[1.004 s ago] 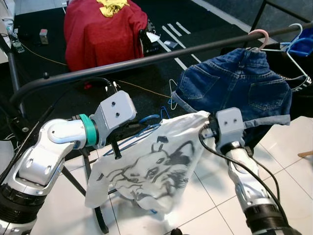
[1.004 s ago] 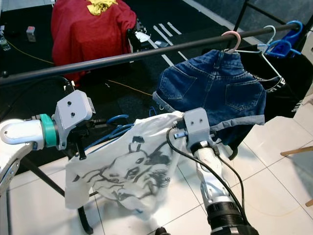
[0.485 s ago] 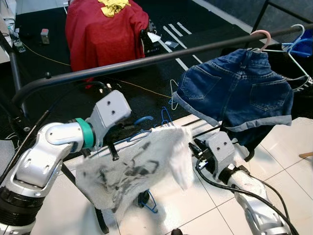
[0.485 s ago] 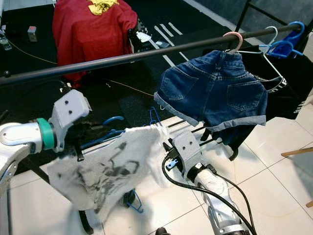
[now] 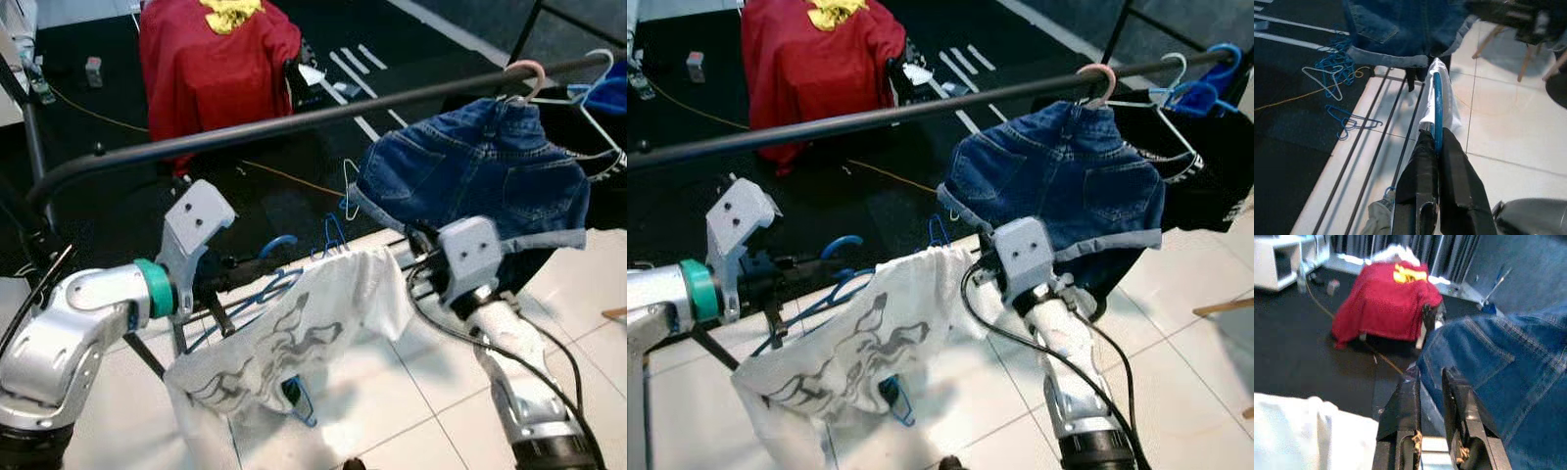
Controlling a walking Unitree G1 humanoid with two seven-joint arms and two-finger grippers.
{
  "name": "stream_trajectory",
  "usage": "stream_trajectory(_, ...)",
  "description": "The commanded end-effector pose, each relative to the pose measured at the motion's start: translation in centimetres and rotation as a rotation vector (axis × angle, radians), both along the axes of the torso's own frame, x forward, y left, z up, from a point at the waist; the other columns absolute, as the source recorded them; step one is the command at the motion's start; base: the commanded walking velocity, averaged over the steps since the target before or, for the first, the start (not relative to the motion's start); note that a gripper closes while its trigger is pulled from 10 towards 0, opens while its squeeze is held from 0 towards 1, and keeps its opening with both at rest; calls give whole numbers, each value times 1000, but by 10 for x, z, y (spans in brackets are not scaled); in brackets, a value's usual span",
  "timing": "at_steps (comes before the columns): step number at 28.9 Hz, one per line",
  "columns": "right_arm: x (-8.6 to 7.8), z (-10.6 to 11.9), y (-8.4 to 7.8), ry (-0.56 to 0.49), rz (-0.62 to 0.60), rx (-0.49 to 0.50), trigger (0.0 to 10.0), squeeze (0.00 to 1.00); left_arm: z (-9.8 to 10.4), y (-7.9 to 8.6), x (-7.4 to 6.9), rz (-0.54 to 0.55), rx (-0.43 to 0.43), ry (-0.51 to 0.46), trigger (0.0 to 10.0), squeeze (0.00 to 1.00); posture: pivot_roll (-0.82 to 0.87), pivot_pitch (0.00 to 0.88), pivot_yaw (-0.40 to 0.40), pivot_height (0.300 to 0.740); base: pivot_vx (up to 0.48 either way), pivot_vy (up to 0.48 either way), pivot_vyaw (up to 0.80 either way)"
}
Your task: Hang hanger
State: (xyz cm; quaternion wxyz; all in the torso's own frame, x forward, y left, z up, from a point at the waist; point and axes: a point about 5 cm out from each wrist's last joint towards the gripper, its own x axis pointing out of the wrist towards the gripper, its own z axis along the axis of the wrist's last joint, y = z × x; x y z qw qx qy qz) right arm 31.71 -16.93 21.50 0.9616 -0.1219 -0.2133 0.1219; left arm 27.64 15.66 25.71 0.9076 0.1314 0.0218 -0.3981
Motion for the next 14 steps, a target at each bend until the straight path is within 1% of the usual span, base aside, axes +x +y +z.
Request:
stream_trajectory(1,-6,-2,-1,18,22,95,10000,0,7,5,-5,47,-47,-3,10000,0,-56,190,79,740,0,0,0)
stream_trajectory(2,-6,-2,-1,18,22,95,10000,0,7,5,-5,47,-47,-3,10000,0,-56,190,79,740,0,0,0)
stream_trajectory(3,-10,-11,3,49,43,121,10000,0,17,11,-5,139,-104,-14,10000,0,-31,193,70,740,0,0,0)
stream_trajectory(4,-13,-18,7,71,55,133,10000,0,23,16,-6,202,-143,-21,10000,0,-27,194,69,740,0,0,0)
stream_trajectory(6,-13,-18,7,71,55,133,10000,0,23,16,-6,202,-143,-21,10000,0,-27,194,69,740,0,0,0)
stream_trajectory(7,-15,-25,9,94,59,135,10000,0,29,20,-8,247,-171,-31,10000,0,-24,195,67,740,0,0,0)
stream_trajectory(8,-15,-25,9,94,59,135,10000,0,29,20,-8,247,-171,-31,10000,0,-24,195,67,740,0,0,0)
stream_trajectory(9,-11,-37,11,127,42,124,10000,0,44,27,-22,257,-202,-115,10000,0,-15,194,64,740,0,0,0)
stream_trajectory(12,-11,-38,11,129,41,122,10000,0,45,27,-24,255,-205,-129,10000,0,-15,194,64,740,0,0,0)
stream_trajectory(14,-9,-41,12,145,47,122,10000,0,51,29,-28,262,-235,-166,10000,0,0,190,55,740,0,0,0)
